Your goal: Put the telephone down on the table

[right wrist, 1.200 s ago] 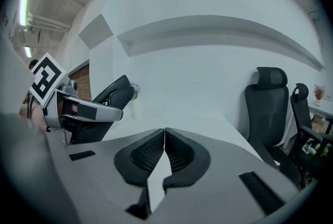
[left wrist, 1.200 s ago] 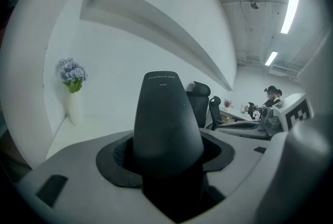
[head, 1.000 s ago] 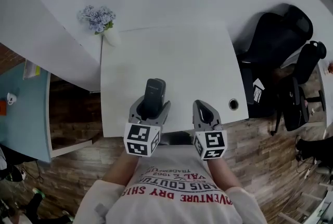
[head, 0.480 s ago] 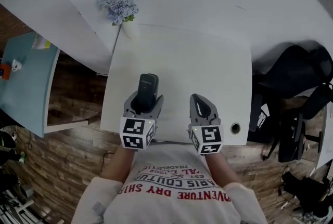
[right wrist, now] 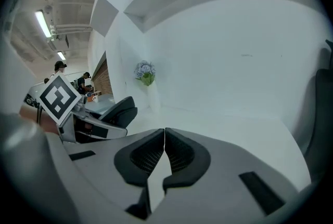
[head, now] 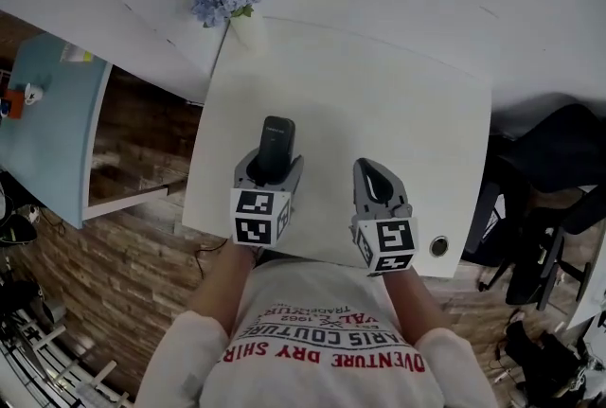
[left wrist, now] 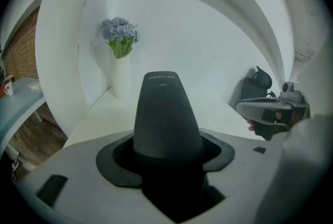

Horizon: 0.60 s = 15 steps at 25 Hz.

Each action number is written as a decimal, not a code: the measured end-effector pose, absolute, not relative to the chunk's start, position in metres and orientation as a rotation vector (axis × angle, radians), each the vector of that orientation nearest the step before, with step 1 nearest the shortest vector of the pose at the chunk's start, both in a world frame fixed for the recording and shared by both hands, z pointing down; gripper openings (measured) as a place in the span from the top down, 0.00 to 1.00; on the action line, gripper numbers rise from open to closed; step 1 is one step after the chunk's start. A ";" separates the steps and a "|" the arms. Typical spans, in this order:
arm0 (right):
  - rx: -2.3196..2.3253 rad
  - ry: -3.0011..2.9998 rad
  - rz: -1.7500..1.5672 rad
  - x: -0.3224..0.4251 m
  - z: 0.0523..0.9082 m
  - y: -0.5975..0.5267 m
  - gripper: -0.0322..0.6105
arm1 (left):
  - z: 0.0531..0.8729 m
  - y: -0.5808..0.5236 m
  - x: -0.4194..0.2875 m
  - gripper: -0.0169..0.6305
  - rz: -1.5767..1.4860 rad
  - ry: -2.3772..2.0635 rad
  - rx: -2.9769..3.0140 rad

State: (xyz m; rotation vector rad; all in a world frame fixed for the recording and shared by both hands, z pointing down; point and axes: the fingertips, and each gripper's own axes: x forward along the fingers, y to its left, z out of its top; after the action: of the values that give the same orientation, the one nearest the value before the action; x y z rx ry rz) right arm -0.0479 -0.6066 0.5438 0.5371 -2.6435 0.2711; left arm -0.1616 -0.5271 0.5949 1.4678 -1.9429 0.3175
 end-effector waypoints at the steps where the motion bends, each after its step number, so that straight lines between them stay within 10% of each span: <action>1: 0.532 -2.636 0.280 -0.050 0.550 -0.609 0.91 | 0.603 -0.532 -0.163 0.51 0.326 -1.929 1.459; 15: 0.529 -2.577 0.324 -0.072 0.590 -0.629 0.91 | 0.695 -0.565 -0.179 0.51 0.492 -1.772 1.349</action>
State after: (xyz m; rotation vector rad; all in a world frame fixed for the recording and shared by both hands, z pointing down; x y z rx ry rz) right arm -0.0725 -0.6287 0.5900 0.5294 -2.5770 0.3238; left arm -0.1788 -0.5650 0.6954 1.3492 -1.7720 0.4921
